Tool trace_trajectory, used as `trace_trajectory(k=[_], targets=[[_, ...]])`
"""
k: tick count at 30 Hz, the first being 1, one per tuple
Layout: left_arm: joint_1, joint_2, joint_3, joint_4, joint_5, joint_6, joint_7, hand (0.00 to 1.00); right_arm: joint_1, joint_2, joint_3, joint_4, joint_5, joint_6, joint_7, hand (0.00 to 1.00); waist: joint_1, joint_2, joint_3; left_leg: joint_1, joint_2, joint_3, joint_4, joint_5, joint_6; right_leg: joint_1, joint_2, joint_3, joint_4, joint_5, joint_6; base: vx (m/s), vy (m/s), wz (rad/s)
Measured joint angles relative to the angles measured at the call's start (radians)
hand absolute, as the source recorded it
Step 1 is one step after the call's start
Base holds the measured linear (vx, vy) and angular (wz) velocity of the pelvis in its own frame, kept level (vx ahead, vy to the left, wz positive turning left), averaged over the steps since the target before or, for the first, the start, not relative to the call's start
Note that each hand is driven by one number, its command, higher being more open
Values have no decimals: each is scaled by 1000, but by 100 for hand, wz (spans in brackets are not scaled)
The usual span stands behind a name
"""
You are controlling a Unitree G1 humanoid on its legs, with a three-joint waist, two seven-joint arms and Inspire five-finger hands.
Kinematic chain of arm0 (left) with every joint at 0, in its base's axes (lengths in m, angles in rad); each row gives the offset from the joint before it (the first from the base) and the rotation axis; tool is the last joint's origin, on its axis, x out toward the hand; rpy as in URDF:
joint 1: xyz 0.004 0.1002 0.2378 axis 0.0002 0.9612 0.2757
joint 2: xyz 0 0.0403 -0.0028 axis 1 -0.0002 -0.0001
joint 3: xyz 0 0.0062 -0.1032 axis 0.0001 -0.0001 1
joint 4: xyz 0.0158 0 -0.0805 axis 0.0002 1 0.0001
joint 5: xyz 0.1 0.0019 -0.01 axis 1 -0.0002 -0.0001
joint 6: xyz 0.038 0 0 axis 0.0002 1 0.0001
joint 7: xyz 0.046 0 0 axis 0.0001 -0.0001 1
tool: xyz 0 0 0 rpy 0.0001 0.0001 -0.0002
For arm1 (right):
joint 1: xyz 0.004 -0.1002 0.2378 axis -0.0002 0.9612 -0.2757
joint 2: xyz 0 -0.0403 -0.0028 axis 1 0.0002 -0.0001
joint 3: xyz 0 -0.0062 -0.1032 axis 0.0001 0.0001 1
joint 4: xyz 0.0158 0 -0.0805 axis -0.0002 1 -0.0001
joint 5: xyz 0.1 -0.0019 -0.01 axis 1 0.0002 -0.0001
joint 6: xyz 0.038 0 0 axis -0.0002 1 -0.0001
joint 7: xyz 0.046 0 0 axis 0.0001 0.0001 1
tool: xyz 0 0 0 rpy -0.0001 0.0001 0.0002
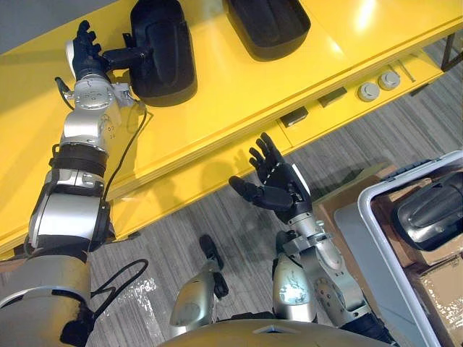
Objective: Walk over and take three plastic housings, then place them on the shelf
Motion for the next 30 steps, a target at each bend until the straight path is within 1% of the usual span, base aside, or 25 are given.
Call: trace_trajectory(k=[2, 3, 4, 5, 7, 9, 10, 11, 12, 13, 14, 15, 16, 17, 18, 19, 21, 23, 24, 30], targets=[[0, 1, 21, -3, -9, -57, 10, 100, -12, 1, -9, 0, -47, -24, -21, 100, 6, -5, -6, 10, 2, -7, 0, 0, 0, 39, 5, -15, -49, 22, 0, 42, 18, 7], [0, 1, 30, -7, -11, -74, 10, 100, -17, 3, -15, 0, -62, -32, -27, 100, 10, -7, -7, 14, 2, -8, 0, 0, 0, 50, 7, -17, -61, 27, 0, 0, 0, 0], [10, 1, 46, -31, -34, -109, 10, 100, -28, 4, -24, 0, -73, -45, -40, 100, 21, -9, -17, 15, 5, -8, 0, 0, 0, 60, 11, -18, -83, 37, 0, 0, 0, 0], [39, 1, 72, -90, -57, -146, -6, 100, -35, 2, -31, 7, -92, -51, -55, 100, 26, -11, -29, 16, 8, -11, 0, 0, 0, 72, 16, -24, -102, 46, 0, 0, 0, 0], [98, -1, 99, -188, -76, -188, -25, 100, -33, 1, -37, 35, -109, -54, -70, 100, 30, -16, -47, 18, 11, -15, 0, 0, 0, 89, 21, -34, -126, 57, -3, 17, -3, 7], [199, -22, 132, -365, -74, -216, -48, 100, -36, -1, -65, 39, -110, -54, -97, 100, 42, -17, -68, 26, 9, -24, 0, 0, 0, 106, 28, -46, -136, 62, -5, -3, 11, 8], [230, -30, 141, -403, -74, -226, -55, 100, -43, -1, -76, 39, -114, -55, -103, 100, 44, -17, -76, 29, 9, -25, 0, 0, 0, 110, 28, -48, -136, 62, -5, -17, 11, 7], [300, -65, 167, -471, -73, -242, -65, 100, -57, 0, -107, 39, -132, -61, -119, 100, 48, -15, -101, 34, 9, -30, -1, 0, 0, 121, 28, -57, -141, 62, -5, -11, 4, 13], [373, -107, 190, -528, -70, -259, -74, 100, -72, 0, -137, 39, -146, -79, -135, 100, 50, -13, -135, 34, 9, -40, -2, 0, 0, 134, 29, -71, -153, 62, -5, -7, 3, 17], [412, -124, 199, -552, -69, -270, -78, 100, -78, 0, -151, 39, -146, -91, -141, 100, 53, -13, -153, 34, 9, -44, -3, 0, 0, 138, 30, -76, -156, 62, -5, -1, 0, 19], [492, -149, 215, -595, -62, -291, -82, 100, -92, 0, -177, 39, -146, -118, -153, 100, 58, -13, -179, 40, 11, -51, -5, 0, 0, 147, 33, -83, -157, 61, -7, -19, 0, 17], [563, -181, 241, -633, -27, -302, -86, 100, -103, 0, -208, 39, -146, -140, -157, 100, 69, -13, -193, 52, 13, -60, -6, -3, -4, 161, 35, -92, -163, 59, -10, -21, 0, 17], [600, -198, 253, -657, -27, -308, -87, 100, -103, 0, -222, 38, -147, -150, -157, 100, 75, -12, -205, 52, 14, -64, -6, -4, -6, 166, 37, -97, -169, 56, -14, -39, -1, 16], [677, -234, 281, -709, -26, -328, -88, 100, -103, -1, -247, 38, -148, -160, -160, 100, 88, -12, -228, 52, 17, -69, -6, -9, -12, 170, 41, -102, -174, 52, -20, -24, -3, 18], [746, -261, 301, -757, -18, -351, -90, 100, -102, -2, -265, 38, -158, -163, -174, 100, 103, -12, -243, 52, 19, -79, -6, -11, -17, 176, 43, -114, -174, 50, -24, -27, -5, 19], [780, -275, 308, -782, 0, -359, -90, 100, -100, -2, -274, 39, -172, -163, -180, 100, 106, -12, -249, 52, 18, -84, -6, -10, -17, 180, 44, -120, -175, 49, -25, -13, -1, 28], [916, -332, 325, -909, 12, -387, -97, 100, -95, -1, -297, 39, -191, -162, -189, 100, 125, -12, -264, 52, 15, -105, -6, -7, -19, 195, 43, -142, -179, 47, -27, -11, 8, 26], [999, -378, 325, -980, 12, -409, -112, 100, -82, -1, -306, 39, -209, -162, -193, 100, 139, -14, -279, 52, 13, -115, -6, -7, -19, 207, 42, -154, -186, 47, -27, 4, 11, 15], [1224, -519, 318, -1147, 9, -452, -201, 100, -54, 42, -374, 18, -226, -158, -220, 100, 161, -16, -337, 50, 13, -152, -6, -6, -26, 241, 44, -203, -204, 45, -28, 8, 4, 9], [1230, -520, 311, -1147, 8, -452, -206, 100, -48, 42, -380, 18, -225, -158, -215, 100, 160, -16, -337, 49, 14, -155, -6, -3, -23, 241, 45, -203, -201, 47, -27, 0, 0, 0]])
